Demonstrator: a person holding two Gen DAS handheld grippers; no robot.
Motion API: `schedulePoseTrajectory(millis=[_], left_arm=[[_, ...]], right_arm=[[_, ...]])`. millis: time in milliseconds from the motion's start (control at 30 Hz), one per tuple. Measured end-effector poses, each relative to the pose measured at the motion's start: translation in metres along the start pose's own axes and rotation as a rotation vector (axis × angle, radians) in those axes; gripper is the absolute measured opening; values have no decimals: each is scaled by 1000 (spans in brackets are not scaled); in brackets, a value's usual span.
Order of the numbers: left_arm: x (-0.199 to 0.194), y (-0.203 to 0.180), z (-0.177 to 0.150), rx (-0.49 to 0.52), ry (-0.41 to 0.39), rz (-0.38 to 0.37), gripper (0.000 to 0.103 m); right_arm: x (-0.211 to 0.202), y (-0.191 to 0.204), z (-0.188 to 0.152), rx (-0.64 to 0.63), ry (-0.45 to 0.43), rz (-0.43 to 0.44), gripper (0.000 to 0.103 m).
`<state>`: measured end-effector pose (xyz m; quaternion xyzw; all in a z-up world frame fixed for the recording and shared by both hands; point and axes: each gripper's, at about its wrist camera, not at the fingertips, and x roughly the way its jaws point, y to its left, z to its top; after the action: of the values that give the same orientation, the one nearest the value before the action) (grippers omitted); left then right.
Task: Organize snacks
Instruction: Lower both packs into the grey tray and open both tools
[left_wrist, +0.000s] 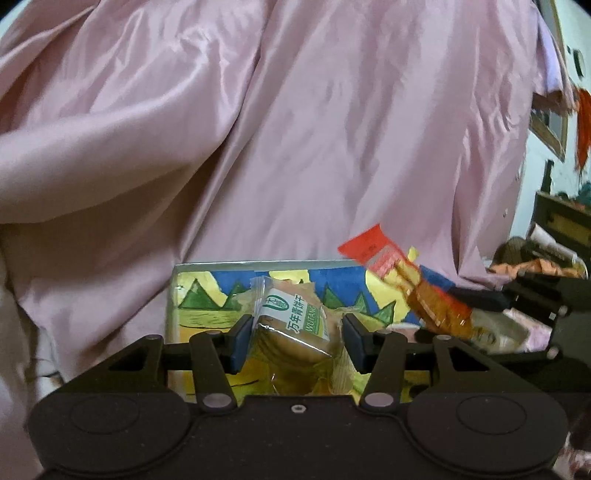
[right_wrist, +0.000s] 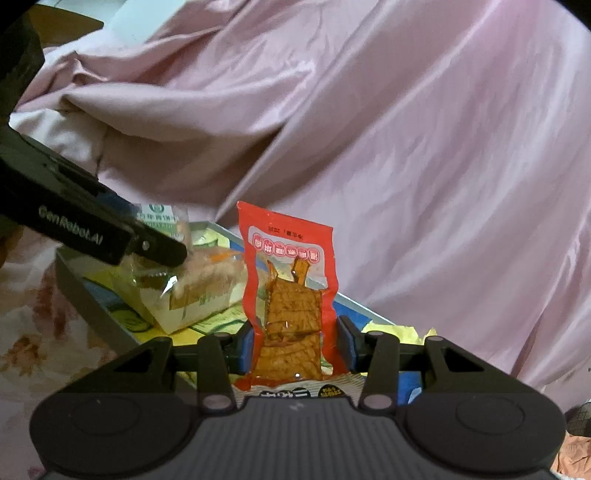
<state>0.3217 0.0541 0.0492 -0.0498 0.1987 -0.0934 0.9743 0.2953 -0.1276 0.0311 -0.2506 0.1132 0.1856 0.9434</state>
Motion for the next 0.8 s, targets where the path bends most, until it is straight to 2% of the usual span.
schedulePoseTrajectory(millis=[167,267,333,400,533,700,800], left_arm=[[13,-14,1,6,10,-17,59],[13,-22,-2,34,24,-24,69],[11,-24,-4,41,28,-17,81],[7,-23,-4,27,21,-8,85],[-6,-21,-3,-5,1,3,100],[-32,-22,-2,-28,-41,7,102],[-50,-26,-5,-36,-56,15,102]], right_arm=[[11,-5,-6,20,40,-19,52],[7,-9,-11,28,43,-31,66],[0,-11,-14,29,37,-43,74],[-7,-14,-16,35,31,-54,82],[-23,-19,-15,83,15,-72,90],[-51,-23,-8,152,-41,-77,101],[-72,-24,-8,186,-71,-83,103]])
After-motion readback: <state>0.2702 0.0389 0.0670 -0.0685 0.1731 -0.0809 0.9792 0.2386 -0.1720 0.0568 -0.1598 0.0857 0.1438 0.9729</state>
